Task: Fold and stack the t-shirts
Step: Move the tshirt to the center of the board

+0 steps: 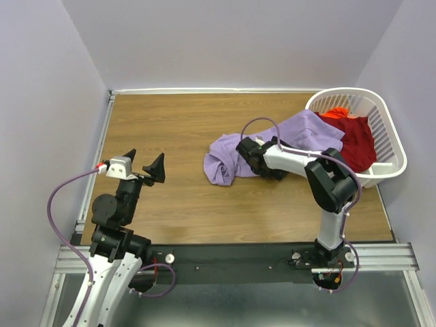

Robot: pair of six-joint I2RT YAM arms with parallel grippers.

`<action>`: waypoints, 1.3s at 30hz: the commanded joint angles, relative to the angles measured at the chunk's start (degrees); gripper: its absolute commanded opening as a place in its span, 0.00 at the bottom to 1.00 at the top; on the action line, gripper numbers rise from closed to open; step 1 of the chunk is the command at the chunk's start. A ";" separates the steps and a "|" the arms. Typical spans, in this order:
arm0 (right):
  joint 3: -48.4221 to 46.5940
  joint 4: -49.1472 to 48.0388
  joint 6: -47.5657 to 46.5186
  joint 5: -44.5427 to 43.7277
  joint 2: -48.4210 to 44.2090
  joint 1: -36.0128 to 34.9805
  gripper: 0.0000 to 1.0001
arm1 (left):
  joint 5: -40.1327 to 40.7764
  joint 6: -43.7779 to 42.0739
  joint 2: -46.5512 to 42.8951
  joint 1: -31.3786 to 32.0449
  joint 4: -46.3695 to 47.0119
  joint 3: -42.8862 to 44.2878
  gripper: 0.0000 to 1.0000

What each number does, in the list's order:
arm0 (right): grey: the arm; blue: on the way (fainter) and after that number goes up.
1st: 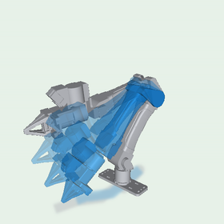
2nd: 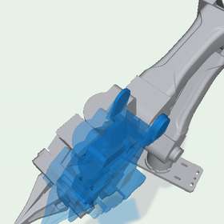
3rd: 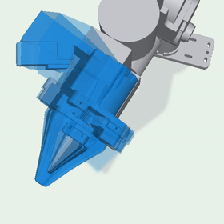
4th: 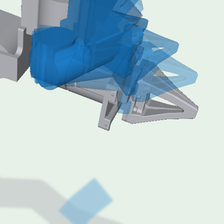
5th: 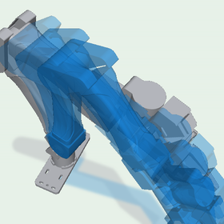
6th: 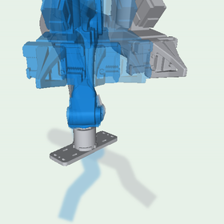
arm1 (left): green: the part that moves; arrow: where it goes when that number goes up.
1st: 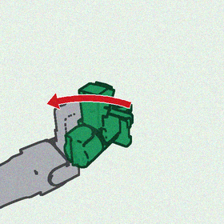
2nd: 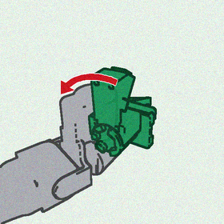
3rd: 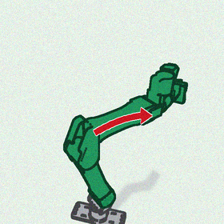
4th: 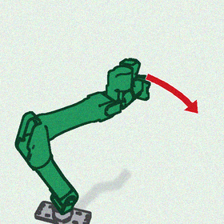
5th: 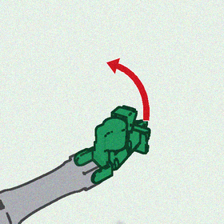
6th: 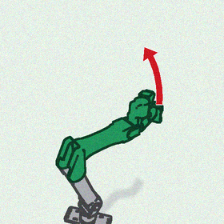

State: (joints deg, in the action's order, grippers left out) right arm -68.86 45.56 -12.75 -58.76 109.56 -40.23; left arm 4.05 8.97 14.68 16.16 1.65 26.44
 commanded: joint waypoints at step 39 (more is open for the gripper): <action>-49.69 -15.15 -21.25 -3.64 -7.79 3.84 0.00 | 1.22 -0.89 0.00 -0.08 1.43 -0.60 0.98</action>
State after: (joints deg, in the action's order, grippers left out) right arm -111.37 34.94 -27.31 -63.94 99.96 -35.53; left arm 4.08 8.80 14.44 16.16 1.67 26.41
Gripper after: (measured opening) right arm 0.010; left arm 0.983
